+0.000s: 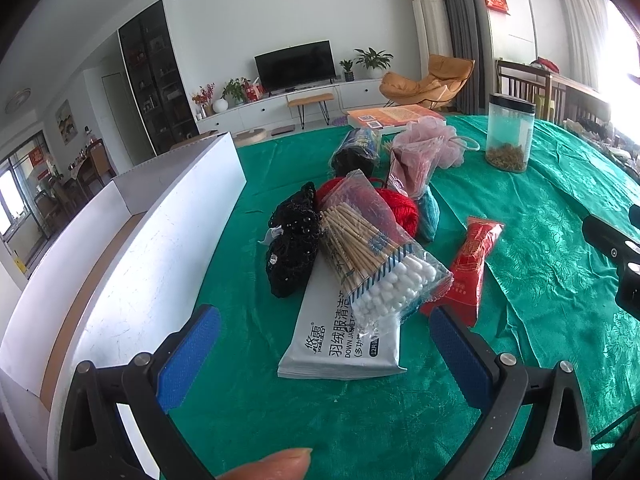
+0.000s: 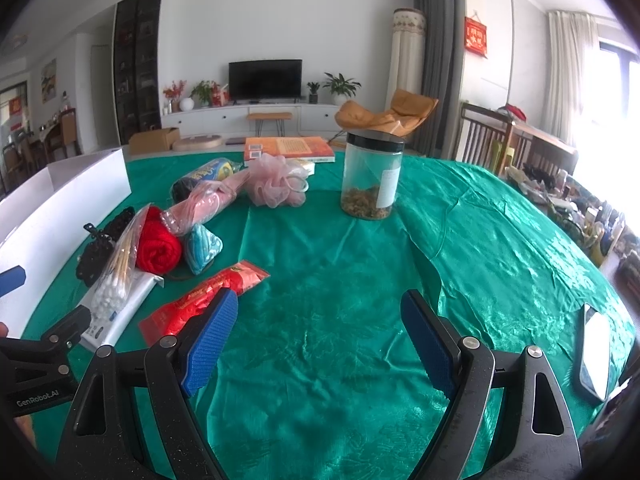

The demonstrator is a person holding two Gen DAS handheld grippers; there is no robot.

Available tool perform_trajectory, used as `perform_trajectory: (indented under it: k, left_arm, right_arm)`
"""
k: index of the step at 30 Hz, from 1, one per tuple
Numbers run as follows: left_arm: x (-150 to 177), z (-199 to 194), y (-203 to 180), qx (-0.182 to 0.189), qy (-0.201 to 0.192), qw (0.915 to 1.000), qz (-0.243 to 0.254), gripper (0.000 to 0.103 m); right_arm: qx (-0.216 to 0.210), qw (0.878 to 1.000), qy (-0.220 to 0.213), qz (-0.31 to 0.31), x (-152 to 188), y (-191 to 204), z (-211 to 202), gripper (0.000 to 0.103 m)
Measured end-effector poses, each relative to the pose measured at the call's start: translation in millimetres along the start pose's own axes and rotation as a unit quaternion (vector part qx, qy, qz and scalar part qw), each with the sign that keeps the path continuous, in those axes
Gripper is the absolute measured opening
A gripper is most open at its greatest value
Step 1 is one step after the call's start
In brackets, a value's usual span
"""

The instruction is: Organize soft objects

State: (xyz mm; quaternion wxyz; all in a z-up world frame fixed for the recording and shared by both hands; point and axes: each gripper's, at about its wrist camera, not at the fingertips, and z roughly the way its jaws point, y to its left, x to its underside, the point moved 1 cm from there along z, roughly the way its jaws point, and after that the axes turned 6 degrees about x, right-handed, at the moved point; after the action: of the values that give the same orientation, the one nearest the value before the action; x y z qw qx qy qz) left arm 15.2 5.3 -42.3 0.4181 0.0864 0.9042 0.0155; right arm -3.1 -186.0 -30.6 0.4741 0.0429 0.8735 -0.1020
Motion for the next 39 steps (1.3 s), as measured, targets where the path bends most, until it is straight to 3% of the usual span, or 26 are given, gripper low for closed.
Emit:
perform_trajectory:
  k: [16,20,25,31,36,39]
  left_arm:
    - [10.2,20.3,3.2,-0.003,0.054,0.9985,0.003,0.103]
    - [15.0,34.6,6.8,0.022,0.093,0.9954,-0.002,0.103]
    - [24.9,50.6,16.2,0.069,0.12,0.9903,-0.017,0.103]
    - [27.7,66.1,20.7,0.108,0.128,0.9856,-0.019,0.103]
    - [17.5,75.9,18.1,0.12,0.128,0.9845,-0.012,0.103]
    - [15.6,77.5,28.6,0.104,0.125,0.9862,-0.033,0.103]
  right_arm:
    - [0.0,1.0,0.008,-0.002,6.5,2.2,1.6,0.086]
    - [-0.006,1.0,0.014,-0.004,7.2,2.9,3.9,0.086]
    - [-0.068,0.996,0.056,-0.005,14.7,12.9,15.5,0.086]
    - [-0.096,0.992,0.08,-0.026,17.6,24.9,22.7,0.086]
    - [-0.17,0.975,0.128,-0.067,21.8,57.3,41.1,0.086]
    - [-0.19,0.966,0.15,-0.091,15.6,76.4,62.5,0.086]
